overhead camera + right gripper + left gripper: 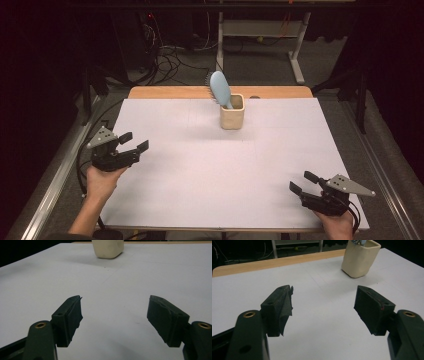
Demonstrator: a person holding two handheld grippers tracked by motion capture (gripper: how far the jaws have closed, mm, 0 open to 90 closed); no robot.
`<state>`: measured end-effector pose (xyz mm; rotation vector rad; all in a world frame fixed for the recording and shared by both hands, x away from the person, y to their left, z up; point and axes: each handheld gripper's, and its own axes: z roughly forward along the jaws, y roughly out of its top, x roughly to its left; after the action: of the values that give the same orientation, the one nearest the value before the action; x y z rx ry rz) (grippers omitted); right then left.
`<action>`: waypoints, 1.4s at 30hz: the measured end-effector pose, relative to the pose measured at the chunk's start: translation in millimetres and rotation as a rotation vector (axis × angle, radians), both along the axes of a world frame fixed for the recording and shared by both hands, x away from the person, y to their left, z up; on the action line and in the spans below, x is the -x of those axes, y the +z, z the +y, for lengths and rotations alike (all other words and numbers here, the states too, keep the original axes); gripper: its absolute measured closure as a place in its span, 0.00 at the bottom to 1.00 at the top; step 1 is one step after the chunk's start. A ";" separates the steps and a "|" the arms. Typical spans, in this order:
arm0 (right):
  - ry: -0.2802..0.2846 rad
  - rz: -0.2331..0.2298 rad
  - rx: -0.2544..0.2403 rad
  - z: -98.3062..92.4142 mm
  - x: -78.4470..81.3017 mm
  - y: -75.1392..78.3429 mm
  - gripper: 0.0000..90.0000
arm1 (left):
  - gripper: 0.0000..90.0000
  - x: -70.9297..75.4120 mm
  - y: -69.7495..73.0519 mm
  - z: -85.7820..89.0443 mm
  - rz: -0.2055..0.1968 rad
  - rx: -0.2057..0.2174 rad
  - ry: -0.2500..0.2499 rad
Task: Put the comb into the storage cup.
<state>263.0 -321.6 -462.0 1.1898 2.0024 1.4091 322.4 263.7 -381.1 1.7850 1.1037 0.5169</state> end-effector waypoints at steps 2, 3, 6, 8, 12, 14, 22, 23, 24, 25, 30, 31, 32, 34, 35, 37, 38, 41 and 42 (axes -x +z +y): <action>0.000 0.000 -0.001 0.0 0.0 0.0 0.32 | 0.34 0.5 -0.8 0.6 0.001 -0.005 0.001; 0.000 -0.001 0.000 -0.1 0.0 0.0 0.32 | 0.34 0.9 -1.2 1.0 0.001 -0.004 0.002; 0.000 -0.001 0.000 -0.1 0.0 0.0 0.32 | 0.34 2.0 -2.4 2.0 0.002 -0.001 0.005; 0.000 0.000 0.000 0.0 0.0 0.0 0.32 | 0.34 2.9 -3.0 2.7 0.001 0.002 0.005; 0.000 -0.001 0.000 0.0 0.0 0.0 0.32 | 0.34 4.9 -4.3 3.3 0.000 0.004 0.004; 0.000 -0.001 0.000 0.0 0.1 0.0 0.32 | 0.34 6.0 -5.1 3.7 0.001 0.004 0.004; 0.002 0.000 0.000 0.0 0.1 0.1 0.32 | 0.34 9.9 -7.0 4.1 -0.002 0.008 0.002; 0.002 0.001 0.000 0.0 0.1 0.1 0.32 | 0.34 10.4 -7.3 4.1 -0.001 0.009 0.002; 0.000 -0.001 0.000 0.1 0.1 0.1 0.32 | 0.34 10.8 -7.6 4.2 -0.001 0.010 0.001; 0.000 -0.001 0.000 0.1 0.1 0.1 0.32 | 0.34 11.3 -8.0 4.2 -0.002 0.012 0.001; 0.000 -0.001 0.000 0.0 0.1 0.1 0.32 | 0.34 13.4 -10.1 4.8 -0.001 0.009 0.001; 0.002 0.000 0.000 0.1 0.2 0.2 0.32 | 0.34 13.9 -10.4 5.0 -0.003 0.010 0.002; 0.002 0.000 0.001 0.0 0.2 0.1 0.32 | 0.34 14.3 -10.6 5.2 -0.003 0.011 0.002; 0.002 0.000 0.000 0.0 0.2 0.2 0.32 | 0.34 15.4 -11.0 5.5 -0.005 0.013 0.003; 0.000 -0.002 -0.001 -0.1 0.1 0.1 0.32 | 0.34 16.0 -11.3 5.6 -0.007 0.013 0.003; 0.000 -0.003 0.000 -0.4 0.0 0.1 0.32 | 0.34 17.2 -12.2 5.6 -0.007 0.013 0.002; 0.001 -0.003 0.000 -0.4 -0.1 0.1 0.32 | 0.34 17.8 -12.7 5.6 -0.008 0.011 0.001; 0.000 -0.003 0.001 -0.2 -0.2 0.0 0.32 | 0.33 19.8 -14.5 5.5 -0.009 0.013 0.001; 0.000 -0.001 0.000 -0.1 0.0 0.1 0.32 | 0.33 20.3 -14.8 5.6 -0.010 0.013 0.001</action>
<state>263.0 -321.7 -462.0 1.1888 2.0012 1.4098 302.1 269.3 -395.9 1.7684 1.0992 0.5178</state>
